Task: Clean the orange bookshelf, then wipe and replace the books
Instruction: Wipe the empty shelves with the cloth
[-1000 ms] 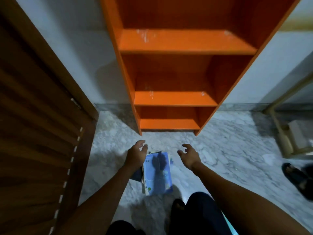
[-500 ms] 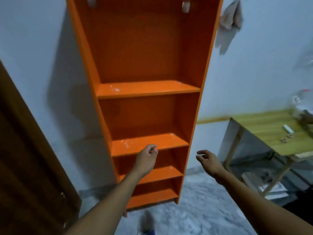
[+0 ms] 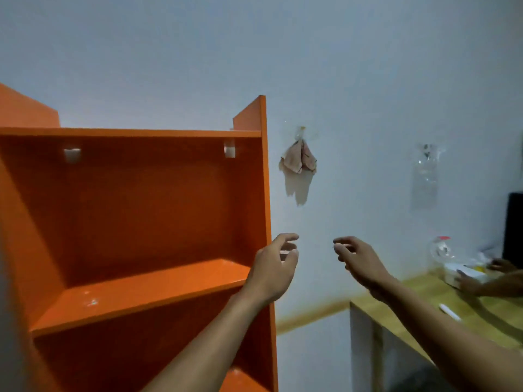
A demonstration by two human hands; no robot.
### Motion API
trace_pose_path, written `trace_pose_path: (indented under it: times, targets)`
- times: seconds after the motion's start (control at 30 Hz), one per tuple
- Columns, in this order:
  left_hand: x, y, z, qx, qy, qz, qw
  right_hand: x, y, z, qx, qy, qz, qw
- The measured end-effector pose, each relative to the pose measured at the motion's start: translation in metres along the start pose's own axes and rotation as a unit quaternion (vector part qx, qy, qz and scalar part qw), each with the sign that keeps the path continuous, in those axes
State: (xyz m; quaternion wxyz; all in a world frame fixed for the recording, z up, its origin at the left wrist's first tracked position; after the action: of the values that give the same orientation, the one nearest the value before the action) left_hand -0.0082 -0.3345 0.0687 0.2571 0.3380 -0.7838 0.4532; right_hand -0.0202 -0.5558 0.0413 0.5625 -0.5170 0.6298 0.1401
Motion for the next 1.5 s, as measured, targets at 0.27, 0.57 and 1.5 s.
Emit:
trace_pose_path:
  times: [0.27, 0.57, 1.5]
  targets:
    - [0.028, -0.232, 0.053, 0.095, -0.045, 0.017, 0.994, -0.002, -0.215, -0.014, 0.022, -0.109, -0.01, 0.994]
    - [0.0, -0.41, 0.044, 0.131, -0.239, -0.004, 0.962, -0.021, -0.383, 0.027, -0.005, -0.175, -0.018, 0.984]
    - [-0.025, -0.326, 0.104, 0.044, 0.273, -0.15, 0.949, -0.025, -0.341, -0.041, -0.048, -0.219, -0.113, 0.968]
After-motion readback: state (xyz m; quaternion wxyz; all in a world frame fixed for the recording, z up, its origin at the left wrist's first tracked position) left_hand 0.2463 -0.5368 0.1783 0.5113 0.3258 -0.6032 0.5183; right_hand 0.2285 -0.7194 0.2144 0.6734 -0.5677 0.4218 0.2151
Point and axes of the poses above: each hand's wrist, its own y-axis away from the middle knuckle, its own z-axis out of the palm, x = y × z, the point moved 4 cm from there along -y, towards the middle knuckle, and after that the axes turned 2 degrees about x, right-handed, at the moved point
